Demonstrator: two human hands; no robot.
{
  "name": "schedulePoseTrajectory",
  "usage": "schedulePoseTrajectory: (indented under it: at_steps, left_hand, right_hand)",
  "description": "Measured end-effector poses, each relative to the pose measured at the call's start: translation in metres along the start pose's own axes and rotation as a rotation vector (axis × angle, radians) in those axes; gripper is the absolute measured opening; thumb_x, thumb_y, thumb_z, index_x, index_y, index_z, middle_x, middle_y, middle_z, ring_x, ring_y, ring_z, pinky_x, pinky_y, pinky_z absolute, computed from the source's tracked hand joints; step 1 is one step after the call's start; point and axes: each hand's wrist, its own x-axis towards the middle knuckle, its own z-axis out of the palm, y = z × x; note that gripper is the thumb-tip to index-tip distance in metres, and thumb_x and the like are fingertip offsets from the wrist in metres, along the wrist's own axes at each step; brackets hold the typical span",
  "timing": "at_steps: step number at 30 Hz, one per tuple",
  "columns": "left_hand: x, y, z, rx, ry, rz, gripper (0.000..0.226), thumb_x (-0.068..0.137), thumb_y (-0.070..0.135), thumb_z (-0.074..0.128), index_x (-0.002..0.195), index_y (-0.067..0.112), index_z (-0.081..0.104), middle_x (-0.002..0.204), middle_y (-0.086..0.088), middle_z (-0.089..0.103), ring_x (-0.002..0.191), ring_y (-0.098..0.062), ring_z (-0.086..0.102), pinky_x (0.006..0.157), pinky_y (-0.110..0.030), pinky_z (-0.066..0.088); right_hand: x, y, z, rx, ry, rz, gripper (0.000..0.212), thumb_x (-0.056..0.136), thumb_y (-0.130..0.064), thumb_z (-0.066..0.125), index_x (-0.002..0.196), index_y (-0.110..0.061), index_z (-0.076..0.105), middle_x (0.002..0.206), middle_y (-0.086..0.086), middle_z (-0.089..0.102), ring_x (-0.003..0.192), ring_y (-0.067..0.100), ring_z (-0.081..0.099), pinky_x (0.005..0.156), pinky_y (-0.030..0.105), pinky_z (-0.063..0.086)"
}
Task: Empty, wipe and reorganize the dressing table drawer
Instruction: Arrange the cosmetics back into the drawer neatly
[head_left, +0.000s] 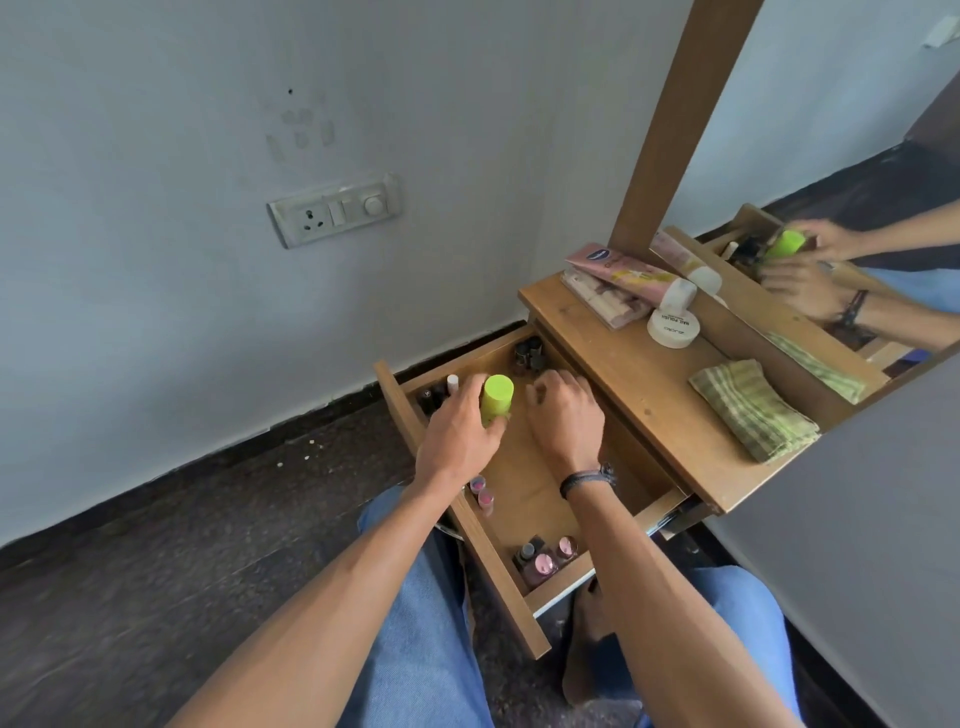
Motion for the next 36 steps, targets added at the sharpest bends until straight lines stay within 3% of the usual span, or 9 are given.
schedulePoseTrajectory:
  at_steps: [3, 6, 10, 16, 22, 26, 31, 36]
  left_hand:
    - [-0.001, 0.001, 0.001, 0.035, -0.039, 0.004, 0.041, 0.089, 0.034, 0.073, 0.12, 0.02, 0.05, 0.102, 0.002, 0.068, 0.087, -0.018, 0.067, 0.069, -0.033, 0.054]
    - [0.0, 0.004, -0.001, 0.111, -0.095, 0.008, 0.041, 0.087, 0.039, 0.074, 0.115, 0.022, 0.049, 0.093, 0.003, 0.07, 0.079, -0.019, 0.068, 0.06, -0.032, 0.048]
    - [0.001, 0.007, -0.001, 0.224, -0.186, -0.004, 0.043, 0.085, 0.043, 0.074, 0.112, 0.022, 0.048, 0.09, 0.0, 0.071, 0.079, -0.023, 0.069, 0.057, -0.03, 0.039]
    - [0.003, 0.008, 0.001, 0.339, -0.251, -0.008, 0.045, 0.085, 0.043, 0.076, 0.111, 0.02, 0.048, 0.094, -0.005, 0.071, 0.081, -0.028, 0.07, 0.058, -0.033, 0.042]
    - [0.005, 0.007, 0.003, 0.378, -0.304, -0.006, 0.042, 0.085, 0.037, 0.077, 0.112, 0.018, 0.051, 0.102, -0.006, 0.07, 0.085, -0.029, 0.07, 0.062, -0.034, 0.044]
    - [0.003, 0.006, 0.004, 0.375, -0.316, -0.003, 0.046, 0.086, 0.032, 0.075, 0.123, 0.021, 0.05, 0.105, -0.006, 0.069, 0.085, -0.029, 0.071, 0.061, -0.033, 0.045]
    - [0.002, 0.006, 0.005, 0.347, -0.306, 0.032, 0.047, 0.085, 0.018, 0.071, 0.126, 0.024, 0.048, 0.103, -0.005, 0.071, 0.082, -0.027, 0.071, 0.058, -0.032, 0.044]
    - [0.003, 0.002, 0.007, 0.317, -0.293, 0.084, 0.057, 0.084, 0.023, 0.073, 0.133, 0.028, 0.045, 0.11, -0.001, 0.07, 0.084, -0.024, 0.071, 0.059, -0.031, 0.042]
  right_hand:
    - [0.027, -0.002, 0.004, -0.163, 0.081, -0.241, 0.005, 0.086, -0.007, 0.065, 0.086, -0.007, 0.07, 0.09, 0.011, 0.065, 0.088, 0.034, 0.057, 0.071, 0.043, 0.051]
    - [0.049, -0.001, 0.006, -0.339, -0.021, -0.304, 0.011, 0.082, -0.005, 0.067, 0.092, -0.005, 0.071, 0.096, 0.015, 0.067, 0.095, 0.037, 0.058, 0.076, 0.044, 0.052]
    - [0.056, -0.007, 0.012, -0.503, -0.151, -0.359, 0.016, 0.091, -0.008, 0.056, 0.099, -0.009, 0.07, 0.097, 0.012, 0.071, 0.097, 0.034, 0.062, 0.08, 0.041, 0.05]
    - [0.054, -0.011, 0.015, -0.467, -0.264, -0.303, 0.022, 0.1, -0.01, 0.046, 0.116, -0.009, 0.061, 0.109, 0.013, 0.069, 0.105, 0.035, 0.063, 0.082, 0.041, 0.051]
    - [0.05, -0.01, 0.002, -0.274, -0.226, -0.208, 0.023, 0.088, -0.007, 0.053, 0.109, -0.006, 0.061, 0.103, 0.015, 0.066, 0.098, 0.039, 0.061, 0.074, 0.042, 0.05]
    - [0.054, -0.013, -0.006, -0.193, -0.235, -0.117, 0.028, 0.085, -0.011, 0.055, 0.112, -0.007, 0.062, 0.109, 0.014, 0.063, 0.098, 0.04, 0.063, 0.071, 0.041, 0.051]
    - [0.063, -0.02, -0.003, -0.306, -0.369, -0.112, 0.037, 0.09, -0.013, 0.055, 0.126, -0.008, 0.057, 0.116, 0.014, 0.065, 0.103, 0.039, 0.066, 0.076, 0.042, 0.054]
    - [0.068, -0.029, 0.005, -0.455, -0.415, -0.108, 0.036, 0.096, -0.014, 0.053, 0.131, -0.004, 0.057, 0.123, 0.014, 0.065, 0.111, 0.035, 0.066, 0.077, 0.04, 0.054]
